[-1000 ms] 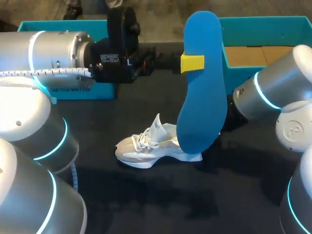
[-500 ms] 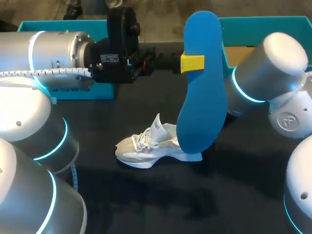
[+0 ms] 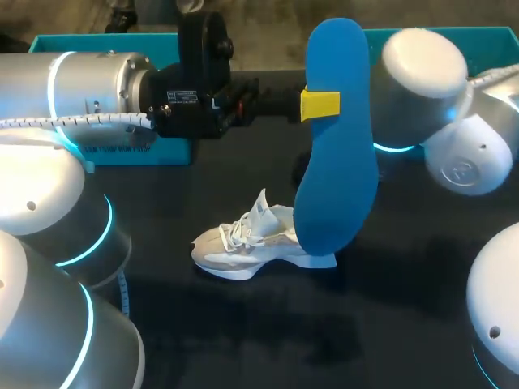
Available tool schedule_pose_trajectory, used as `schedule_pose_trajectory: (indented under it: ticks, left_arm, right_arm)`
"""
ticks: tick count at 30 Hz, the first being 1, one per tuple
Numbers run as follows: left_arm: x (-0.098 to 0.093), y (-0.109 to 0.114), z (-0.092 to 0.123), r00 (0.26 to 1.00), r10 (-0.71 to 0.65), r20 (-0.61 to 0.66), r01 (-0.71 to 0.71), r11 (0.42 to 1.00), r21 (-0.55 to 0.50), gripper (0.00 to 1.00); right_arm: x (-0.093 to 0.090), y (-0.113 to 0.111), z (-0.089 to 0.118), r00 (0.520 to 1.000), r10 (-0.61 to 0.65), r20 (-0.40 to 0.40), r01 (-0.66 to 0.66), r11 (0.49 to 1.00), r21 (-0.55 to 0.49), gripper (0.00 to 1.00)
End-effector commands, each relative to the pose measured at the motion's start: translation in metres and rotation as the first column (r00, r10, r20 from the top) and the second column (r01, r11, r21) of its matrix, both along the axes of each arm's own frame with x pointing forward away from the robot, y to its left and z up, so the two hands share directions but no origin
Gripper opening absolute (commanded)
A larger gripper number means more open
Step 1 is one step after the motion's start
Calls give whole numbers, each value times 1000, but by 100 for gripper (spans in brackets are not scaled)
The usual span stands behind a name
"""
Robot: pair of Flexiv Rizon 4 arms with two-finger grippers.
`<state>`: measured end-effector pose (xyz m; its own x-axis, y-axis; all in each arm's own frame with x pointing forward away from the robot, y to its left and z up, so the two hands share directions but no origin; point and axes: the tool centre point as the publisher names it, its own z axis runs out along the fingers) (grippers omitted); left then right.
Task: Take the shoe out of the shoebox, open the shoe tongue, remove and reinsert the insole, then place the shoe into the shoebox
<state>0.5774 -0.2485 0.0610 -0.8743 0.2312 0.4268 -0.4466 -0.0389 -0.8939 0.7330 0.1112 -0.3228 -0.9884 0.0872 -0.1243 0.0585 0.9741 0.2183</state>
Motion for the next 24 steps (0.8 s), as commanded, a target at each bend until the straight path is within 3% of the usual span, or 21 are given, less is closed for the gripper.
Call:
schedule_pose_trajectory:
  ticks: [1, 24]
  left_arm:
    - [-1, 0, -1, 1000, 0, 0, 0, 1000, 2, 0]
    - [-1, 0, -1, 1000, 0, 0, 0, 1000, 2, 0]
  right_arm:
    - [3, 4, 0, 1000, -12, -10, 10, 992, -127, 100]
    - [9, 1, -5, 1000, 29, -11, -30, 990, -138, 100]
